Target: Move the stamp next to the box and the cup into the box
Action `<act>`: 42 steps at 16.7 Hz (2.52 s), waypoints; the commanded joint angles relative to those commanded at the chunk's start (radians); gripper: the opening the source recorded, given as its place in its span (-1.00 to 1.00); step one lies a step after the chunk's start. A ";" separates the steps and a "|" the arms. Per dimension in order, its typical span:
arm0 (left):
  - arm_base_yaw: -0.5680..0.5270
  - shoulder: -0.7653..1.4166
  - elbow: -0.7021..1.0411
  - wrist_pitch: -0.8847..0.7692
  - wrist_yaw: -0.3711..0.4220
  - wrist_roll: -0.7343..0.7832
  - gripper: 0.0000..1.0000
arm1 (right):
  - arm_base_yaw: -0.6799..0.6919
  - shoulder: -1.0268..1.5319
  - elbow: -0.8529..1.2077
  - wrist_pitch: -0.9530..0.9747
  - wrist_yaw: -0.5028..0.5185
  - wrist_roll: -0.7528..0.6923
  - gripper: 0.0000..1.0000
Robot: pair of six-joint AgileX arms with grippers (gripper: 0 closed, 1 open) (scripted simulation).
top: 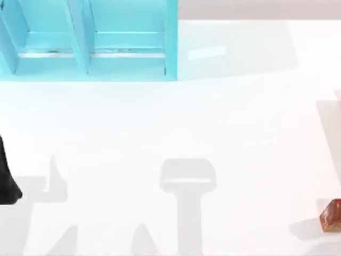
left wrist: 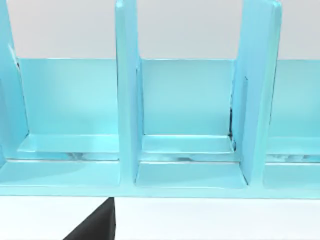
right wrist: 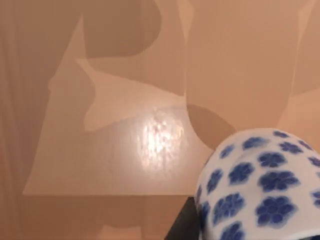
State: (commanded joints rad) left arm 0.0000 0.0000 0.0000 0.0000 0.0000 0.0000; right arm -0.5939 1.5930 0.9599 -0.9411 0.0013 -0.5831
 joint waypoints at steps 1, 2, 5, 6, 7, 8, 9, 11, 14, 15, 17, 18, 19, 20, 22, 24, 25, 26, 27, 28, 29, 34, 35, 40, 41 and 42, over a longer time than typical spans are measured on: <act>0.000 0.000 0.000 0.000 0.000 0.000 1.00 | 0.000 0.001 -0.001 -0.001 0.001 0.000 -1.00; 0.000 0.000 0.000 0.000 0.000 0.000 1.00 | 0.000 0.001 -0.001 -0.001 0.001 0.000 -1.00; 0.000 0.000 0.000 0.000 0.000 0.000 1.00 | 0.000 0.001 -0.001 -0.001 0.001 0.000 -0.85; 0.000 0.000 0.000 0.000 0.000 0.000 1.00 | 0.000 0.001 -0.001 -0.001 0.001 0.000 -0.70; 0.000 0.000 0.000 0.000 0.000 0.000 1.00 | 0.000 0.001 -0.001 -0.001 0.001 0.000 -0.55; 0.000 0.000 0.000 0.000 0.000 0.000 1.00 | 0.000 0.001 -0.001 -0.001 0.001 0.000 -0.40; 0.000 0.000 0.000 0.000 0.000 0.000 1.00 | 0.000 0.001 -0.001 -0.001 0.001 0.000 -0.25; 0.000 0.000 0.000 0.000 0.000 0.000 1.00 | 0.000 0.001 -0.001 -0.001 0.001 0.000 0.06; 0.000 0.000 0.000 0.000 0.000 0.000 1.00 | 0.000 0.001 -0.001 -0.001 0.001 0.000 0.51; 0.000 0.000 0.000 0.000 0.000 0.000 1.00 | 0.000 0.001 -0.001 -0.001 0.001 0.000 0.66; 0.000 0.000 0.000 0.000 0.000 0.000 1.00 | 0.000 0.001 -0.001 -0.001 0.001 0.000 0.96; 0.000 0.000 0.000 0.000 0.000 0.000 1.00 | 0.000 0.001 -0.001 -0.001 0.001 0.000 1.00; 0.000 0.000 0.000 0.000 0.000 0.000 1.00 | 0.000 0.001 -0.001 -0.001 0.001 0.000 1.00; 0.000 0.000 0.000 0.000 0.000 0.000 1.00 | 0.000 0.001 -0.001 -0.001 0.001 0.000 1.00; 0.000 0.000 0.000 0.000 0.000 0.000 1.00 | 0.000 0.001 -0.001 -0.001 0.001 0.000 1.00; 0.000 0.000 0.000 0.000 0.000 0.000 1.00 | 0.000 0.001 -0.001 -0.001 0.001 0.000 1.00; 0.000 0.000 0.000 0.000 0.000 0.000 1.00 | 0.000 0.001 -0.001 -0.001 0.001 0.000 1.00; 0.000 0.000 0.000 0.000 0.000 0.000 1.00 | 0.000 0.000 0.000 0.000 0.000 0.000 1.00; 0.000 0.000 0.000 0.000 0.000 0.000 1.00 | -0.001 -0.001 0.002 0.001 -0.001 -0.001 1.00; 0.000 0.000 0.000 0.000 0.000 0.000 1.00 | -0.005 -0.003 0.014 0.004 -0.009 -0.005 1.00; 0.000 0.000 0.000 0.000 0.000 0.000 1.00 | -0.012 -0.005 0.036 0.008 -0.021 -0.010 1.00; 0.000 0.000 0.000 0.000 0.000 0.000 1.00 | -0.030 -0.011 0.244 -0.099 -0.065 -0.028 1.00; 0.000 0.000 0.000 0.000 0.000 0.000 1.00 | -0.026 -0.017 0.281 -0.141 -0.064 -0.028 1.00; 0.000 0.000 0.000 0.000 0.000 0.000 1.00 | -0.006 -0.059 0.347 -0.356 -0.021 -0.013 1.00; 0.000 0.000 0.000 0.000 0.000 0.000 1.00 | -0.005 -0.066 0.341 -0.383 -0.010 -0.010 1.00; 0.000 0.000 0.000 0.000 0.000 0.000 1.00 | -0.005 -0.071 0.335 -0.400 -0.003 -0.007 1.00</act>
State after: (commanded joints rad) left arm 0.0000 0.0000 0.0000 0.0000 0.0000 0.0000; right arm -0.5986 1.5216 1.2949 -1.3414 -0.0014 -0.5901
